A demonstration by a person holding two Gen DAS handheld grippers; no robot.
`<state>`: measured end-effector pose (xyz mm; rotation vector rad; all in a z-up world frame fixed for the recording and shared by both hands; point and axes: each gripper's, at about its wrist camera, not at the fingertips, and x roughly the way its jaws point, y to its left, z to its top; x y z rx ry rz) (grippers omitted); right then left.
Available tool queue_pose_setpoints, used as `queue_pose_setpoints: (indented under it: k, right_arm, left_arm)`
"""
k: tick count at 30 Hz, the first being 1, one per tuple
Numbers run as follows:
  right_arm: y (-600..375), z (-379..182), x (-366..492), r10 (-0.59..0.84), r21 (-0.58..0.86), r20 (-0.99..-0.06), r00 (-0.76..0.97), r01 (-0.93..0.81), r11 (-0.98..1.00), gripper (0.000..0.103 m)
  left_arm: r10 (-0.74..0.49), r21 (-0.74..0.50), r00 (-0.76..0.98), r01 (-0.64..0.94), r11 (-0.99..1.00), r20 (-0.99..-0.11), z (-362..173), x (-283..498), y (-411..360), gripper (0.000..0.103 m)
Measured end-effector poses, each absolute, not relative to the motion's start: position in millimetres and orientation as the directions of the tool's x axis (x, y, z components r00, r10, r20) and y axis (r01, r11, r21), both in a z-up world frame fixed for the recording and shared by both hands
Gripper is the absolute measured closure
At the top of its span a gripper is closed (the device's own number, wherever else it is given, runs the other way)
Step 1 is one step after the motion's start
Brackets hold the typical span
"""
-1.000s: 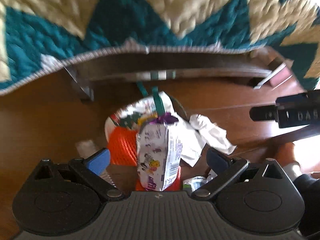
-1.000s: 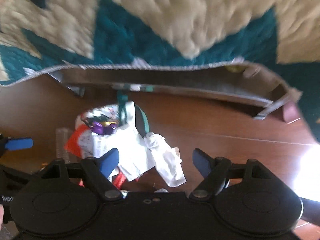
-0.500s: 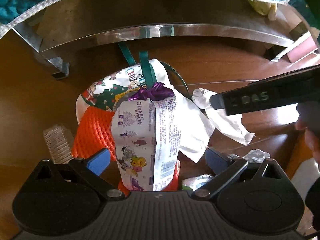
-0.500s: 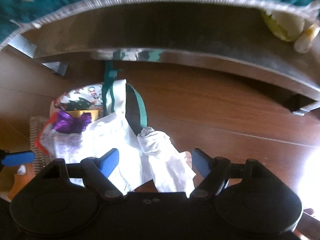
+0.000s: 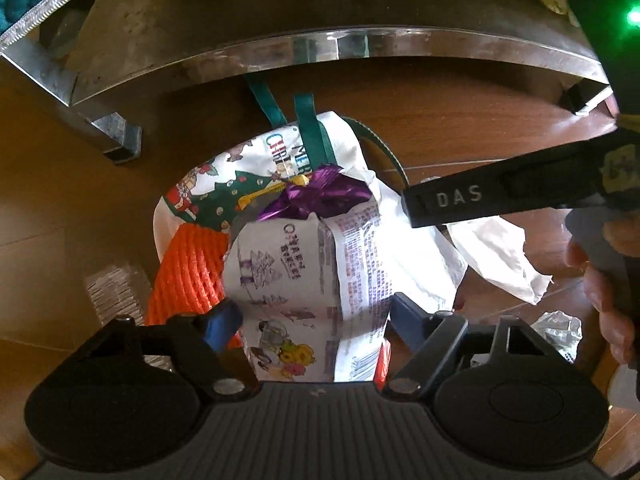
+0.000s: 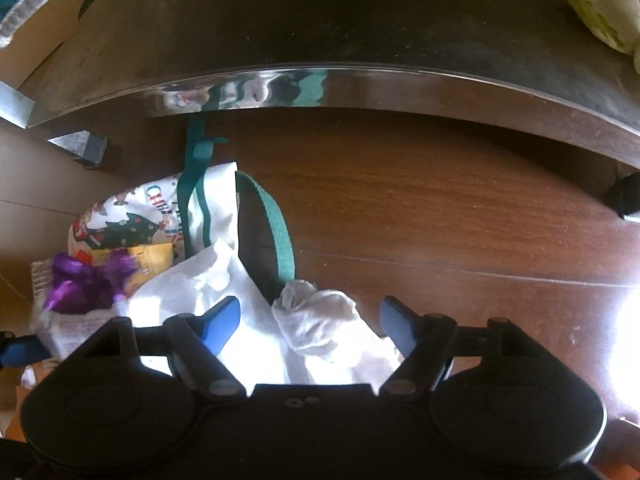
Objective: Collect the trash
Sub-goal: 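Lower and grasp the purple-topped snack bag with left tool while right grasps white tissue, then lift and carry the snack bag and tissue with both tools toward the green bin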
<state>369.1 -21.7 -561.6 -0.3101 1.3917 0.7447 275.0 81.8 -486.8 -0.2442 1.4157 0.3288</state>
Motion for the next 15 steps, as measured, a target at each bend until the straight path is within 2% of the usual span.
queue_pose_setpoints:
  k: [1, 3, 5, 15]
  right_arm:
    - [-21.6, -561.4, 369.3, 0.290, 0.225, -0.957, -0.002, -0.635, 0.739, 0.032]
    - [-20.9, -563.4, 369.6, 0.283, 0.219, -0.959, 0.000, -0.632, 0.743, 0.076]
    - [-20.1, -566.8, 372.0, 0.261, 0.211, -0.965, -0.009, -0.612, 0.762, 0.078]
    - [-21.9, -540.2, 353.2, 0.215, 0.130, -0.975, 0.053, -0.647, 0.752, 0.085]
  left_arm:
    - [0.081, 0.032, 0.122, -0.363, 0.931, -0.989, -487.0, 275.3, 81.8, 0.027]
    - [0.084, 0.035, 0.119, -0.369, 0.929, -0.989, -487.0, 275.3, 82.1, 0.030]
    - [0.072, 0.023, 0.118, -0.373, 0.927, -0.990, -487.4, 274.8, 81.7, 0.040]
    - [0.074, 0.029, 0.109, -0.367, 0.930, -0.991, -480.2, 271.3, 78.7, 0.046]
